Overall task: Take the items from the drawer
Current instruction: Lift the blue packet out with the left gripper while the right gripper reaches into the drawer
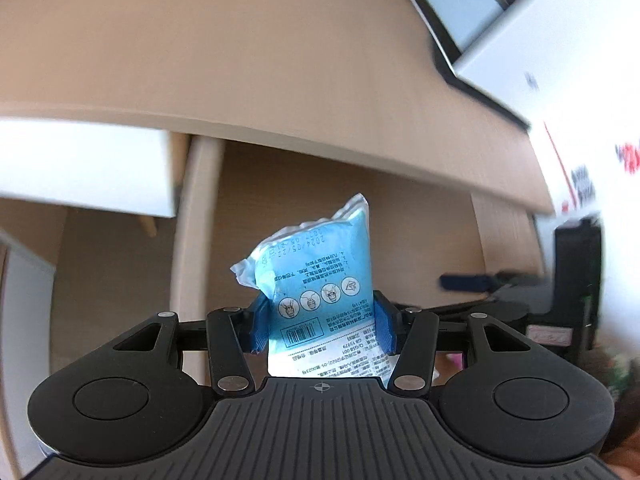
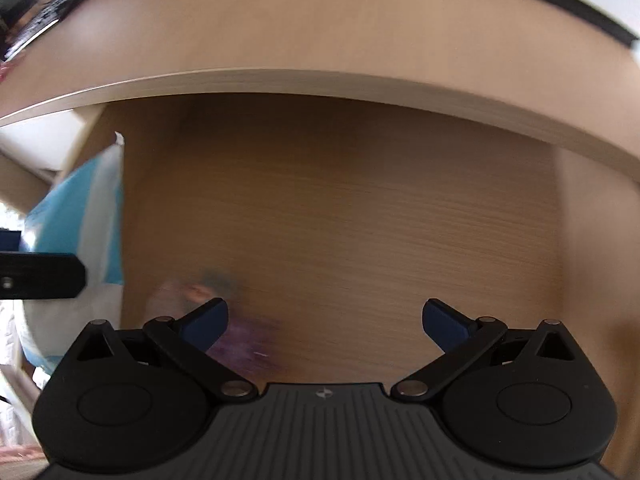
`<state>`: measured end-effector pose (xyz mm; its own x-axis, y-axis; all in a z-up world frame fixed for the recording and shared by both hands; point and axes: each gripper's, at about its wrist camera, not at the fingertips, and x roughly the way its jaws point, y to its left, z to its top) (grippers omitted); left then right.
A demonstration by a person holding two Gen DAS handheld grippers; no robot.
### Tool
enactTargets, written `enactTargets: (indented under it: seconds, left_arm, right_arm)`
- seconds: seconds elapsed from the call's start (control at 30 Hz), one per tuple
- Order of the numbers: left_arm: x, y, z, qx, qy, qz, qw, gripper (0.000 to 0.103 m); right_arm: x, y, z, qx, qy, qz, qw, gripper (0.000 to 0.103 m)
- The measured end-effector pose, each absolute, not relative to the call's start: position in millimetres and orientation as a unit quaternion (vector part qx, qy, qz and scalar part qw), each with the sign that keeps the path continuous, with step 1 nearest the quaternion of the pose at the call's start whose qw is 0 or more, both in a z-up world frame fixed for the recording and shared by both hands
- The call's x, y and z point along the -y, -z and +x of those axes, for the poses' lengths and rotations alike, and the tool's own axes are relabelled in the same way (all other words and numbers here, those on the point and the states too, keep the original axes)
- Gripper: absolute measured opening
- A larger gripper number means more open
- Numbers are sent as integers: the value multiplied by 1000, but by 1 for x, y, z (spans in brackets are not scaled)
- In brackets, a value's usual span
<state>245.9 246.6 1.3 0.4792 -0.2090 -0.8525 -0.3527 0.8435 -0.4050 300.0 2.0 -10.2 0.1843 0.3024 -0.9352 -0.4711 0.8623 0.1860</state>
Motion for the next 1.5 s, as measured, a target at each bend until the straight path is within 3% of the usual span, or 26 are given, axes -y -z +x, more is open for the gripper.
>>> enactTargets:
  seconds: [0.13,0.27,0.9,1.33,1.5]
  left_arm:
    - [-268,-25,229,-477,-60,-316,818,55]
    - [-276,-38,220,-455,-83,-328,823,55]
    - [-286,-15,193,-430,-91,-397,805,55]
    - [-287,-11,183,-414,-91,-410,808,55]
    - [-287,-17,174,-412,-83,-400,815,55]
  right_arm:
    - [-27,17,304,-605,-321,-40,728,103]
    - [-52,37,296,-601,-354,-98,710,103]
    - [-97,49,264,-600,-331,-236,689,103]
    - [-111,46,270,-650,-305,-233,656,103]
    - [-77,11,259,-620,-318,-149,701,102]
